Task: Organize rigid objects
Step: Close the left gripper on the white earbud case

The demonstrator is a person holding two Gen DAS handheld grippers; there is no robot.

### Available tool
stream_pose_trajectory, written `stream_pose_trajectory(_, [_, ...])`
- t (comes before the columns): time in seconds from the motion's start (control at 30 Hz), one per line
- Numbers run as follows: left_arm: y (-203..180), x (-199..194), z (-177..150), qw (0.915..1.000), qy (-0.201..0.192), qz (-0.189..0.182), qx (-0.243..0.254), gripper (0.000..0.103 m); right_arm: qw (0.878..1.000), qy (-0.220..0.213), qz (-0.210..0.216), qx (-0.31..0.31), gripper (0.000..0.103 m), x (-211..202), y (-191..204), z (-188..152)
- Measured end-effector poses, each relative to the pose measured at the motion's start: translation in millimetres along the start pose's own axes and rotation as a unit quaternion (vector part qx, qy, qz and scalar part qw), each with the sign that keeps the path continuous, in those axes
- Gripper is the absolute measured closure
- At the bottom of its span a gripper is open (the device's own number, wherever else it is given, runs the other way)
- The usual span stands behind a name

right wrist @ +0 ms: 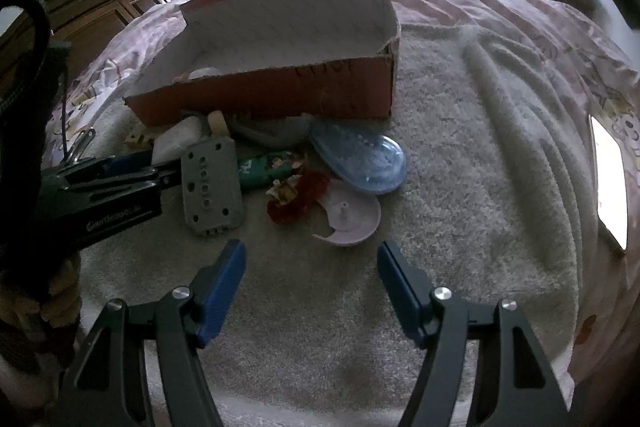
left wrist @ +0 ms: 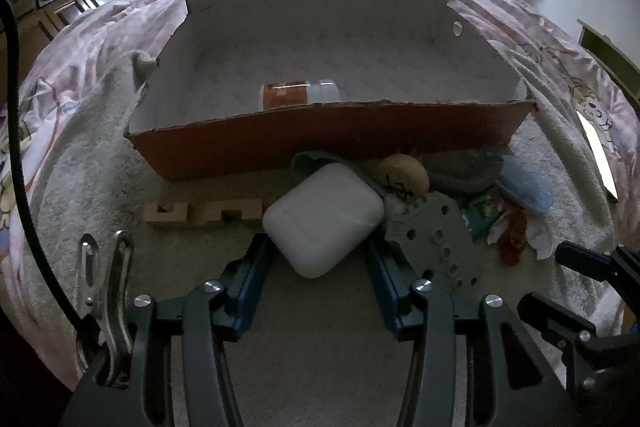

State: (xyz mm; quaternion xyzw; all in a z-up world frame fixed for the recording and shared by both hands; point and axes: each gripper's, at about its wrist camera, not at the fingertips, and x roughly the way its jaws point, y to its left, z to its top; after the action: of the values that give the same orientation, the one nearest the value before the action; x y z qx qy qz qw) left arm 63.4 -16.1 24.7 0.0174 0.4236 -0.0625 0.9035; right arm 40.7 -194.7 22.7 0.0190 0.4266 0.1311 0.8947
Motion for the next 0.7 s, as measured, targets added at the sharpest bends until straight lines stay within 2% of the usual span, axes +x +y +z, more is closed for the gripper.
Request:
stream_pose_trajectory(0.2, [6,-8,-9,0.9999,0.002,-0.011,-0.012,0.077,1.000,0.000,0.001,0.002,0.031,1,-1,0])
stream_pose_trajectory(0.47, [13,-24,-23,0.9991,-0.002,-0.030,-0.030,0.078,1.000,0.001,0.003,0.008,0.031,3,-4,0])
stream_pose_trajectory(0.57, [15,-24,-13,0.9993,-0.006,-0.031,-0.022,0.065,1.000,0.000,0.003,0.005,0.031,3,-4,-1])
stream_pose_trajectory(0.6, [14,-22,-10,0.9994,-0.004,-0.030,-0.018,0.056,1.000,0.000,0.003,0.004,0.031,2,-4,-1])
stream_pose_trajectory(0.7, [13,-14,-3,0.9996,-0.004,-0.028,-0.004,0.053,1.000,0.000,0.004,0.007,0.031,3,-4,-1])
